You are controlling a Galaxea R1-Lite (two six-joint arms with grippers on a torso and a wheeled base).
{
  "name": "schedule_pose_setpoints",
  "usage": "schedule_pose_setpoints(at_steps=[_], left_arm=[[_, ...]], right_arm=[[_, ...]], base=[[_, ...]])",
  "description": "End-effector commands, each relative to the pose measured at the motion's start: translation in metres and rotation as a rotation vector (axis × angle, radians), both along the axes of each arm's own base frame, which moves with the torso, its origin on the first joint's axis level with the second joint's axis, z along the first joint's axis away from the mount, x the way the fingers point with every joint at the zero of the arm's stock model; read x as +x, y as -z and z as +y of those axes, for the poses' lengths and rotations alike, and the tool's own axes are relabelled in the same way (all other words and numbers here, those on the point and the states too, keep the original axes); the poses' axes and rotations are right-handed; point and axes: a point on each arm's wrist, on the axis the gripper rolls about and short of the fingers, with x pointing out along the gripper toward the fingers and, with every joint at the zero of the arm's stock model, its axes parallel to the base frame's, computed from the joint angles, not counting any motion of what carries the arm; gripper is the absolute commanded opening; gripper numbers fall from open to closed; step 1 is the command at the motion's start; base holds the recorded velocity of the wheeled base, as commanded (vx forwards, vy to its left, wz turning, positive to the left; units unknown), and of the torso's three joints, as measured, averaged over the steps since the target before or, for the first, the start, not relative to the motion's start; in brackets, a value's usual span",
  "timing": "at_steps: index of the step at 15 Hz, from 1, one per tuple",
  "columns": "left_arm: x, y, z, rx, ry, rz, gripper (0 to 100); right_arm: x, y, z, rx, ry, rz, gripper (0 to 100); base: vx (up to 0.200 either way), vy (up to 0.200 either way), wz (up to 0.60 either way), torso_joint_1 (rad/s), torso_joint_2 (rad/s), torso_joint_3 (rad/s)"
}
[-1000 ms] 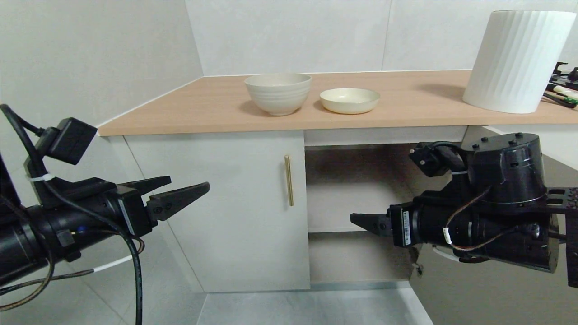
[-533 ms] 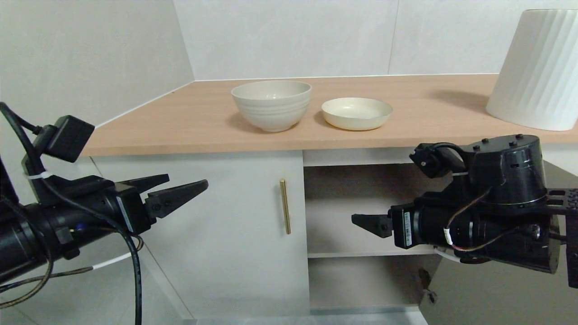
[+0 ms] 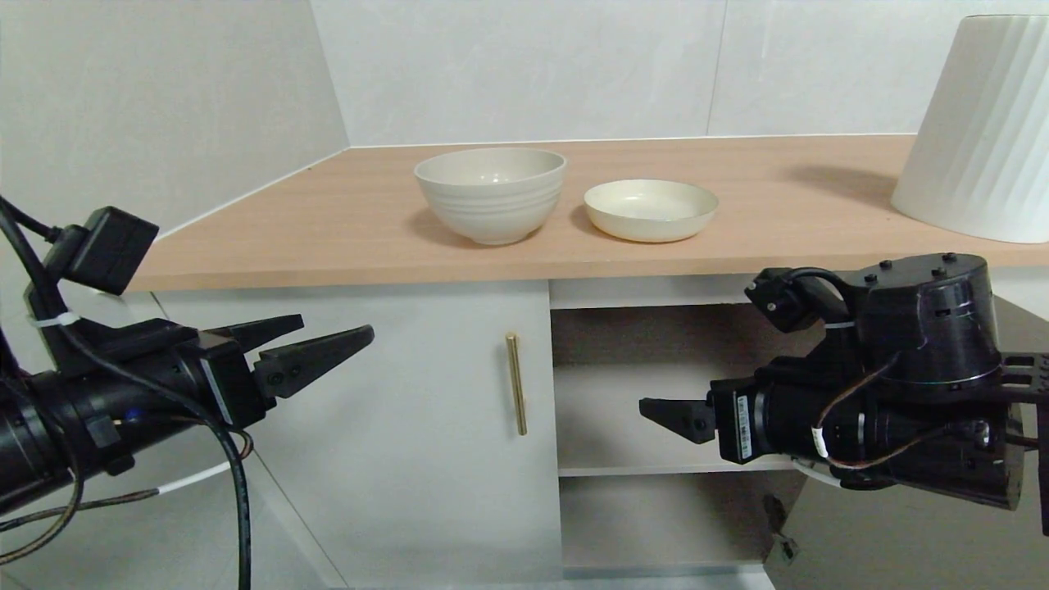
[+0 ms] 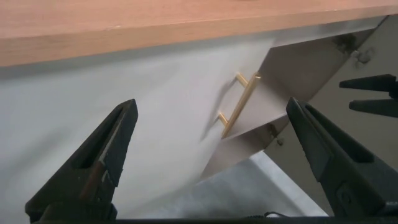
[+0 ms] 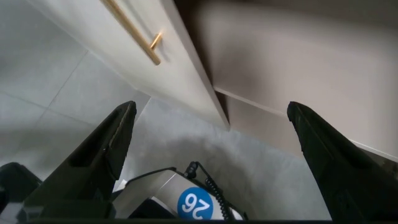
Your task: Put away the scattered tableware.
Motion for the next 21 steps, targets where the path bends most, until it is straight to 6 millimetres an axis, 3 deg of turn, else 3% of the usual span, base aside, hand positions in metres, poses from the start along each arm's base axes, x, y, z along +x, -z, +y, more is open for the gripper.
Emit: schedule_pose_setpoints(at_steps=[1, 6, 10, 13, 18, 21], left_arm=[[0.001, -0.001, 0.000, -0.001, -0.002, -0.003, 100], [0.001, -0.010, 0.000, -0.006, -0.008, -0.029, 100], [0.015, -0.021, -0.004, 0.001, -0.002, -0.002, 100], [0.022, -0.006, -0.006, 0.021, 0.008, 0.121, 100], [0.045, 0.007, -0.017, -0.133, -0.018, 0.301, 100], [0.057, 0.020, -0.023, -0.138, -0.017, 0.362, 100]], right_arm=[[-0.001, -0.001, 0.000, 0.000, -0.002, -0.004, 100], [-0.003, -0.004, -0.001, 0.006, -0.004, -0.014, 100], [-0.003, -0.004, -0.001, 0.005, -0.004, -0.013, 100], [-0.002, -0.002, -0.001, 0.002, -0.003, -0.010, 100], [0.000, 0.002, 0.001, -0.008, -0.004, 0.003, 100], [0.004, 0.007, 0.003, -0.019, 0.002, 0.015, 100]], base=[[0.000, 0.000, 0.00, 0.000, 0.00, 0.000], [0.000, 0.000, 0.00, 0.003, -0.02, -0.004], [0.000, 0.000, 0.00, 0.082, -0.25, -0.253], [0.000, 0.000, 0.00, 0.137, -0.54, -0.308], [0.000, 0.000, 0.00, 0.168, -0.48, -0.293], [0.000, 0.000, 0.00, 0.190, -0.48, -0.286]])
